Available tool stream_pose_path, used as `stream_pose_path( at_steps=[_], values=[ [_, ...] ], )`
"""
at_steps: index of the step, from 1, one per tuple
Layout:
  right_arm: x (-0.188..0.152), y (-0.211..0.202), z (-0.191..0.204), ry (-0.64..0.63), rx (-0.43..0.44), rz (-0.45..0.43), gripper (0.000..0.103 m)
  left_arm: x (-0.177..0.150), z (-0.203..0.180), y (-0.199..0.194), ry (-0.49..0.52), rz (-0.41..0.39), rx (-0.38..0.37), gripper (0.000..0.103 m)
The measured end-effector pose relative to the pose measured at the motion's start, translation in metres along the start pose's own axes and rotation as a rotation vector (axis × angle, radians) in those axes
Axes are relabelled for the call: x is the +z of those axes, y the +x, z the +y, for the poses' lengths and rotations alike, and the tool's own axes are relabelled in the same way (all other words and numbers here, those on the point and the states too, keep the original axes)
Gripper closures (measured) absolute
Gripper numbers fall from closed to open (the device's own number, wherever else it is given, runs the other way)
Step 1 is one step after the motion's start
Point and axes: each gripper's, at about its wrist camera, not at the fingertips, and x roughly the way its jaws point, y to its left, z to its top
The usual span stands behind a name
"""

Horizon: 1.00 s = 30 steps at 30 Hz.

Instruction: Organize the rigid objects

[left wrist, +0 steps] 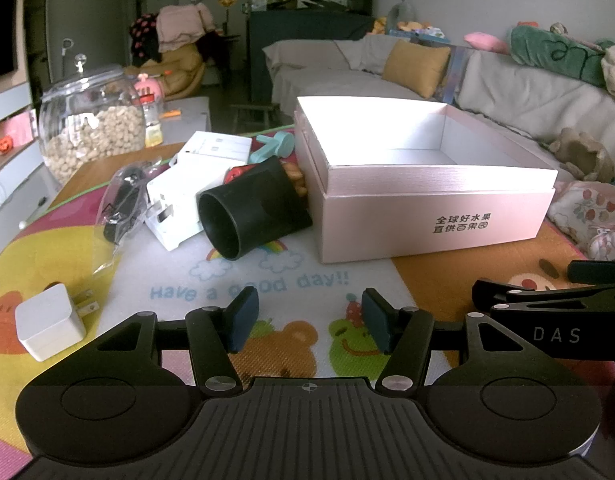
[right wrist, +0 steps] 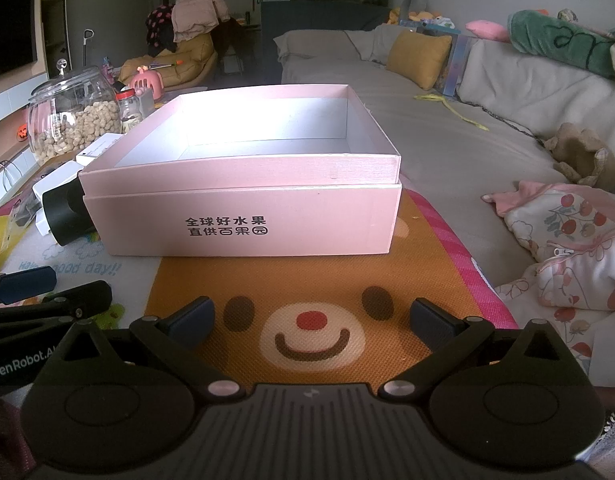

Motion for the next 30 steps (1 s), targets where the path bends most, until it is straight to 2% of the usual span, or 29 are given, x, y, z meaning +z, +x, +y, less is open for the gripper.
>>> stream_pose_path(
  at_steps=[30],
  values=[
    [0.0005,-0.0002,-0.0002,0.001,0.000,0.002,0.000,0.0004,-0.0006,-0.0009,0.010,0.002,0.007,0.040]
  ],
)
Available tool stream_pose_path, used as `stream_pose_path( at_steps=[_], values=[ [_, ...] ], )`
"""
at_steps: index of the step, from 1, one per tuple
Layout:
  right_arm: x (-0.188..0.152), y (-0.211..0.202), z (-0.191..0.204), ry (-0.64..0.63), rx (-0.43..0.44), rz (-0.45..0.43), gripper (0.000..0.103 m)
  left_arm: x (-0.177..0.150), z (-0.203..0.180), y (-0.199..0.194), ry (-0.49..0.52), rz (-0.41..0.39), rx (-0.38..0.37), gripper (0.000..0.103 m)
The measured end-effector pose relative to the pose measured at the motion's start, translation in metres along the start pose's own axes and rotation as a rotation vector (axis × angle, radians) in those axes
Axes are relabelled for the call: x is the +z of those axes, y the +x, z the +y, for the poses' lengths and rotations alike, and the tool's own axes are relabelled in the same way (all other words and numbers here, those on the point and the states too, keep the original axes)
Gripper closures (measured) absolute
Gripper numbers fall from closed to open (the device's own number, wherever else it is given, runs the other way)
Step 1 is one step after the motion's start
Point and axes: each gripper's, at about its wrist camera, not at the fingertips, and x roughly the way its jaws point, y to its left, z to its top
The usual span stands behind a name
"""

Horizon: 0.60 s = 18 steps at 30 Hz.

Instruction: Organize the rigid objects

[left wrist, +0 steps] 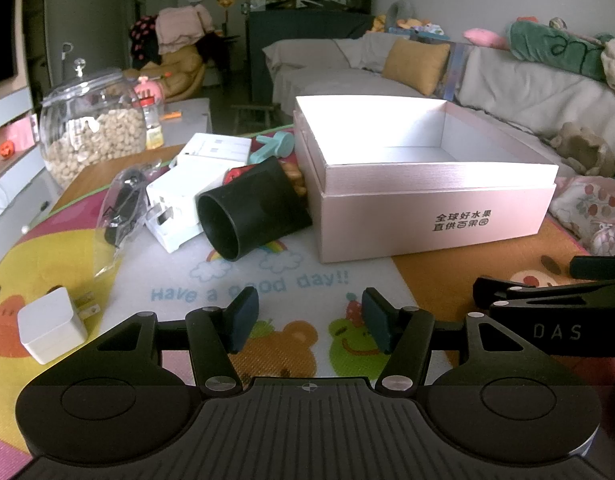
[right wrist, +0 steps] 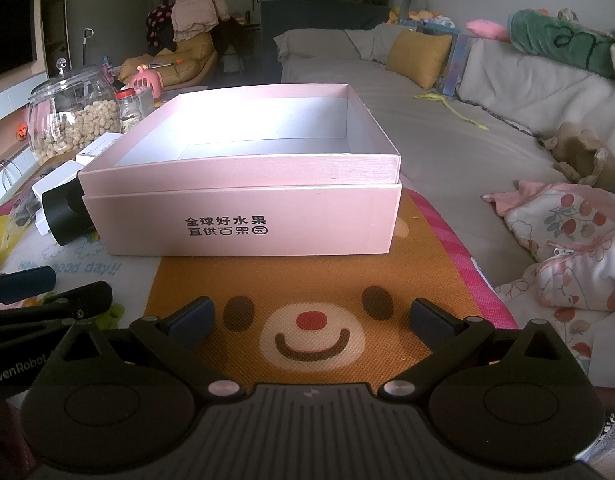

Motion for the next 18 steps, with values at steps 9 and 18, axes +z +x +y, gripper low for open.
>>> stream_pose_path(
  at_steps=[9,18],
  values=[
    [-0.001,0.001,-0.002,-0.002,0.000,0.012,0.000,0.000,0.000,0.001,0.002,-0.001,0.000,0.040],
    [0.003,-0.003,-0.005,-0.022,0.028,0.082,0.000,-0.007,0.043,-0.053,-0.016,-0.131,-0.037,0.044]
  ],
)
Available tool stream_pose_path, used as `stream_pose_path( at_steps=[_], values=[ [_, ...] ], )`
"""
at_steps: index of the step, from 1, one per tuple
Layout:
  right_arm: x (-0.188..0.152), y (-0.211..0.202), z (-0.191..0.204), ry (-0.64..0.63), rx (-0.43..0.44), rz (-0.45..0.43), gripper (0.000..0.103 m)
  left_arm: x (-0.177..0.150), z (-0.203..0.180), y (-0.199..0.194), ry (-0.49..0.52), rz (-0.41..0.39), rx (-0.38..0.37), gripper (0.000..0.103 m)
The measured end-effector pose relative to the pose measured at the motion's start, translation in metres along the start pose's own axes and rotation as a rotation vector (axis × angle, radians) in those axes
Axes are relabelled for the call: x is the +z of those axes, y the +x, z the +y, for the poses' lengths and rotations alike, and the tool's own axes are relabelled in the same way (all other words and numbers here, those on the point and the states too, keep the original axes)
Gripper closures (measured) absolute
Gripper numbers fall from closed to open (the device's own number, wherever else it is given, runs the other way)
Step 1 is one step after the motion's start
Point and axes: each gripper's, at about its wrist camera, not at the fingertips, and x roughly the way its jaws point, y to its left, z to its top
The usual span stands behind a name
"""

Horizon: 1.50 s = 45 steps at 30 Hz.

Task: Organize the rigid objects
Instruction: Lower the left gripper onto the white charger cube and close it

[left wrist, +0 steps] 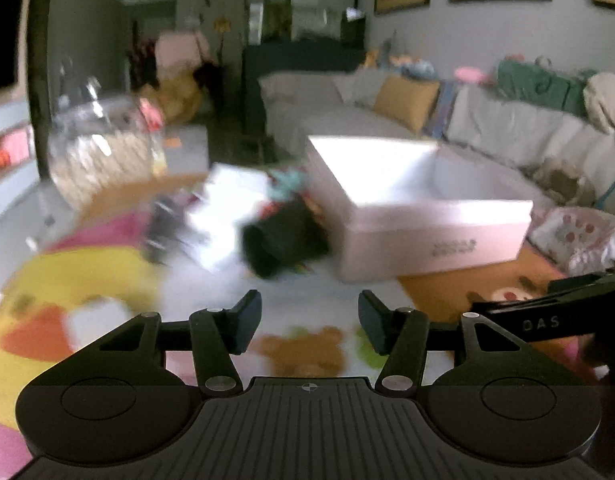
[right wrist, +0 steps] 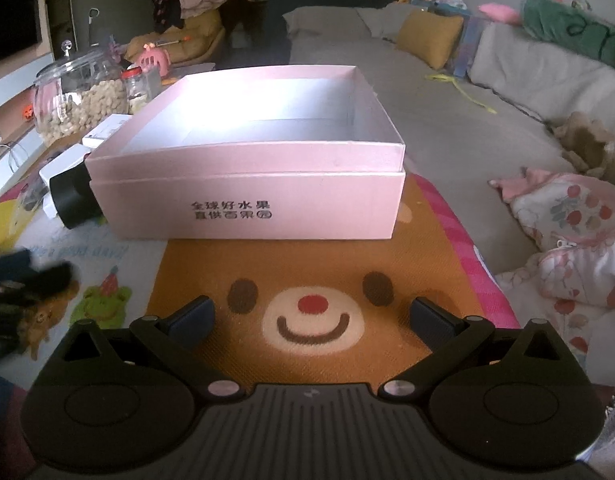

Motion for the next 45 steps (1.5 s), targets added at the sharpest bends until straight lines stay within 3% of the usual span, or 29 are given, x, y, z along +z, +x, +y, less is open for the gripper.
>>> stream_pose_path(
  at_steps=[3,6,12,18,23,28,31,35,39,45],
  values=[
    [0.000,0.001,-0.001,-0.012,0.005,0.005,0.000,0.007,0.038,-0.025,-0.015,-0.057,0.059,0.045],
    [0.000,0.000,-0.001,-0.017,0.007,0.006,0.000,0.013,0.076,-0.035,0.020,-0.067,0.061,0.045],
    [-0.001,0.000,-0.002,-0.031,0.021,0.007,0.000,0.009,0.105,-0.016,0.137,0.077,0.043,0.045],
    [-0.001,-0.001,-0.001,-0.043,0.035,0.011,0.000,-0.003,0.122,0.015,0.052,0.182,-0.003,0.045],
    [-0.001,-0.002,-0.002,-0.041,0.036,0.014,0.000,-0.004,0.125,0.026,0.035,0.157,-0.013,0.044],
    [-0.002,-0.003,-0.003,-0.038,0.041,0.007,0.000,-0.007,0.116,0.030,0.096,0.146,-0.011,0.044],
    [-0.001,-0.003,-0.001,-0.047,0.034,0.010,0.000,-0.008,0.112,0.028,0.121,0.135,-0.013,0.051],
    [0.004,-0.004,0.006,-0.085,0.067,-0.005,0.004,-0.008,0.108,0.029,0.112,0.129,-0.048,0.051],
    [0.006,-0.012,0.020,-0.127,0.040,-0.189,0.005,-0.008,0.109,0.030,0.102,0.128,-0.061,0.051],
    [0.007,0.002,0.013,-0.109,0.092,-0.055,0.005,-0.008,0.113,0.032,0.068,0.129,-0.078,0.051]
  ],
)
